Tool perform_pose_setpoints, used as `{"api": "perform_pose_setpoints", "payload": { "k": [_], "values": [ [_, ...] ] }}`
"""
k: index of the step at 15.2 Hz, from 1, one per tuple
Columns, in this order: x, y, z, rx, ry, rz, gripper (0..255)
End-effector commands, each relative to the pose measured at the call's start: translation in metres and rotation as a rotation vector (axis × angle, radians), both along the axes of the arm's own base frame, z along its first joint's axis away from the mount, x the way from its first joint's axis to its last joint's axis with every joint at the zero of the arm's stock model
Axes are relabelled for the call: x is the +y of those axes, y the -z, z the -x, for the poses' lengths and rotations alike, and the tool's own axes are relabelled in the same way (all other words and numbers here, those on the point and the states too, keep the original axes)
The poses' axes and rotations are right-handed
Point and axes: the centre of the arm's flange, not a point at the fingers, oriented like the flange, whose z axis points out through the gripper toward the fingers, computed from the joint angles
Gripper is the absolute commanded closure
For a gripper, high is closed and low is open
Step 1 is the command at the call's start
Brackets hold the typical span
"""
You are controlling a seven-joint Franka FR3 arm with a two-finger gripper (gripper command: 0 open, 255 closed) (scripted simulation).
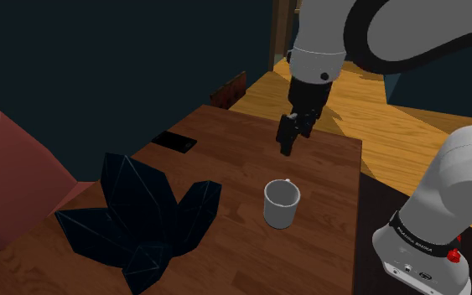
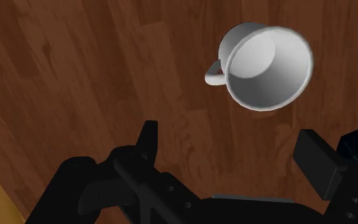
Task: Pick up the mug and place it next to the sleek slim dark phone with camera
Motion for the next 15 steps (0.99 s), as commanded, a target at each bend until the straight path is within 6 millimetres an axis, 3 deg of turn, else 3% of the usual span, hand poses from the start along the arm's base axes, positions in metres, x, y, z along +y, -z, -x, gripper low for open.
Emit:
{"api": "perform_pose_setpoints", "payload": {
  "k": [1, 9, 15],
  "values": [
    [0.024, 0.021, 0.004, 0.007, -0.005, 0.016, 0],
    [0.106, 0.096, 0.016, 0.038, -0.03, 0.08, 0],
    [0.107, 0.125, 0.017, 0.039, -0.031, 0.082, 0]
  ]
}}
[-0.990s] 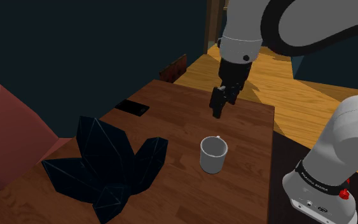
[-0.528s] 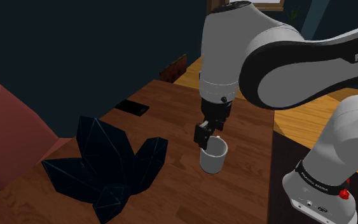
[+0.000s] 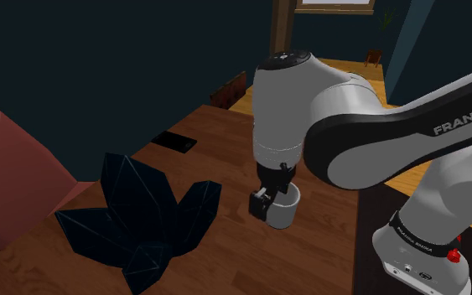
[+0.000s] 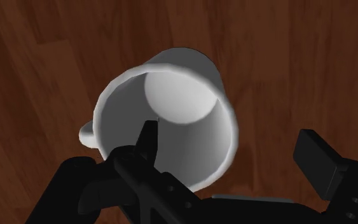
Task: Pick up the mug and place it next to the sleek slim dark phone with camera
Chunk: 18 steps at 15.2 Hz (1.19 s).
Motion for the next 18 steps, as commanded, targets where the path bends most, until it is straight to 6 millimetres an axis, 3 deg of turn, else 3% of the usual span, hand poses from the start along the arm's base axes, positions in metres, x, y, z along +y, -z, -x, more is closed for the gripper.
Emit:
{"api": "perform_pose_setpoints", "payload": {
  "k": [1, 2, 10, 11, 18],
  "values": [
    [0.0003, 0.011, -0.0003, 0.0, 0.0, 0.0, 0],
    [-0.0002, 0.0193, -0.0003, 0.0, 0.0, 0.0, 0],
    [-0.0002, 0.0193, -0.0003, 0.0, 0.0, 0.0, 0],
    [-0.0002, 0.0193, -0.0003, 0.0, 0.0, 0.0, 255],
    [-0.0002, 0.0192, -0.0003, 0.0, 0.0, 0.0, 255]
  ]
}}
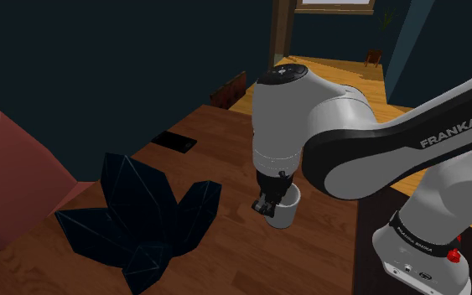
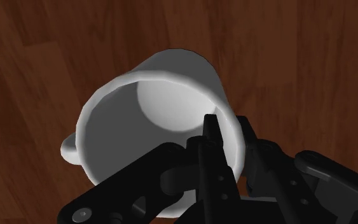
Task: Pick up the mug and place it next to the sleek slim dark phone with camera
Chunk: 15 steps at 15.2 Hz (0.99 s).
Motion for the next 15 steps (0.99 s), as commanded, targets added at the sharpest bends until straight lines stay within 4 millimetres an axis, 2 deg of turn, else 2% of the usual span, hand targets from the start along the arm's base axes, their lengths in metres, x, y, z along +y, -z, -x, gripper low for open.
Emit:
{"api": "perform_pose_setpoints", "payload": {
  "k": [1, 2, 15],
  "values": [
    [0.0, 0.0, 0.0, 0.0, 0.0, 0.0, 255],
    [0.0, 0.0, 0.0, 0.0, 0.0, 0.0, 255],
    [0.0, -0.069, 0.0, 0.0, 0.0, 0.0, 255]
  ]
}}
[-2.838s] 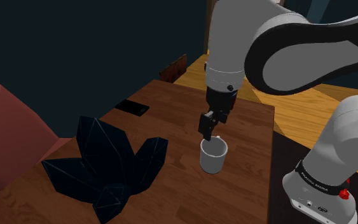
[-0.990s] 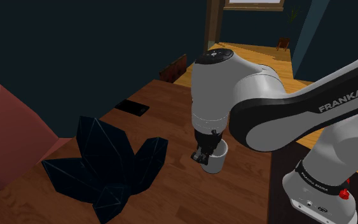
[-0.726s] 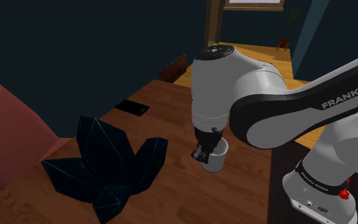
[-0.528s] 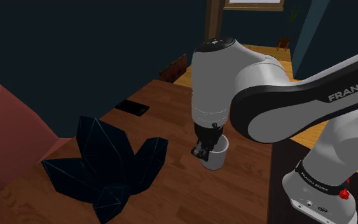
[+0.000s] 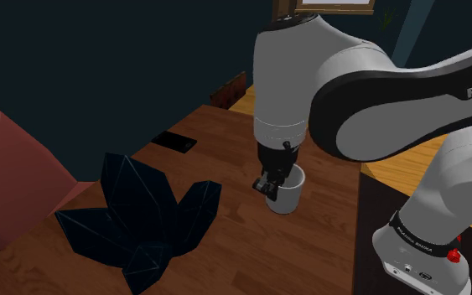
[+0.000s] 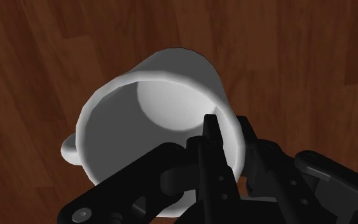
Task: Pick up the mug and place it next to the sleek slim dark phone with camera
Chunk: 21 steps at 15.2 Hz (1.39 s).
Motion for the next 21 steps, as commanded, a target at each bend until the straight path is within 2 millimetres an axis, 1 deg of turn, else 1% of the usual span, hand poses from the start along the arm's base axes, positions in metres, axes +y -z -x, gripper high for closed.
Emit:
{"api": "perform_pose_setpoints", "payload": {
  "k": [1, 20, 21],
  "values": [
    [0.001, -0.011, 0.001, 0.0, 0.0, 0.0, 255],
    [0.001, -0.11, 0.001, 0.0, 0.0, 0.0, 255],
    [-0.003, -0.11, -0.012, 0.0, 0.0, 0.0, 255]
  ]
}}
